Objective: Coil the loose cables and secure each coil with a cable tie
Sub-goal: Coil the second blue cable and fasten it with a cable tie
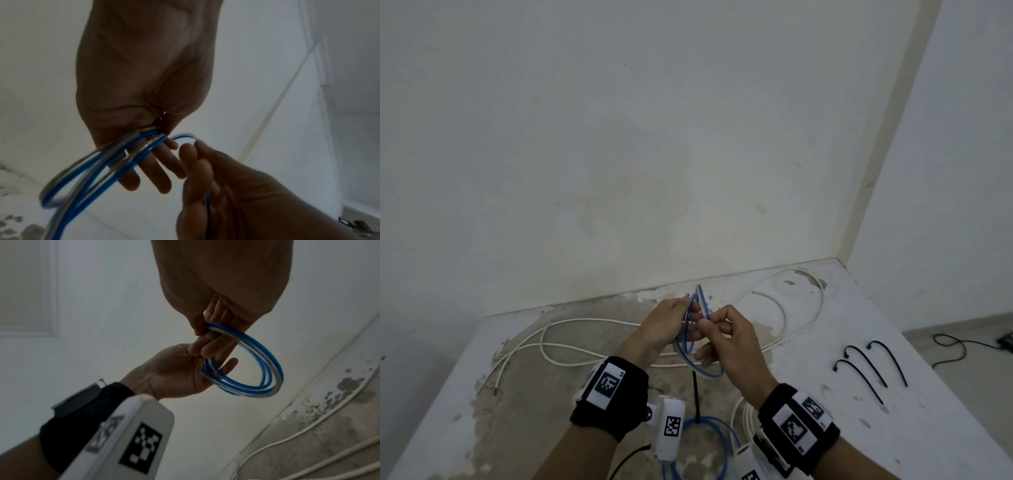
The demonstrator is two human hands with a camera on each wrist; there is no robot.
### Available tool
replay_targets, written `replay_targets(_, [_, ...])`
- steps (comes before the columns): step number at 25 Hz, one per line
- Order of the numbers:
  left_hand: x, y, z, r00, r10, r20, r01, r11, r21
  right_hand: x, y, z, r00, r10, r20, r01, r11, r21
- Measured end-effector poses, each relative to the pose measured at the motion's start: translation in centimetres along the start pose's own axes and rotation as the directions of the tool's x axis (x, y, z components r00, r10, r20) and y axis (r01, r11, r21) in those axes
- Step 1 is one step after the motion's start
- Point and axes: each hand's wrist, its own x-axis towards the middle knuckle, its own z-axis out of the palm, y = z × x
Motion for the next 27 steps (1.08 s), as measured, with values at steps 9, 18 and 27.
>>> replay_targets(9, [0.4,2.2,-1.0,0.994,-0.001,-0.109,-0.046,0.902,-0.430,-1.1,5.2,-2.7,0.922,0.082,0.379,0.171,0.792,-0.586])
replay_targets(18, [-1.0,1.7,-3.8,0.997,-0.063,-0.051,0.055,0.989,-0.135,-0.2,6.7,-12.1,0.966,0.013,0.257,0.257,0.046,-0.965])
replay_targets(27, [-0.8,0.7,-1.3,0.984,0.043,-0.173,-0.098,0.942,-0.321,-2.2,3.3,-7.6,0.799,0.563,0.209,-0.600,0.733,0.320])
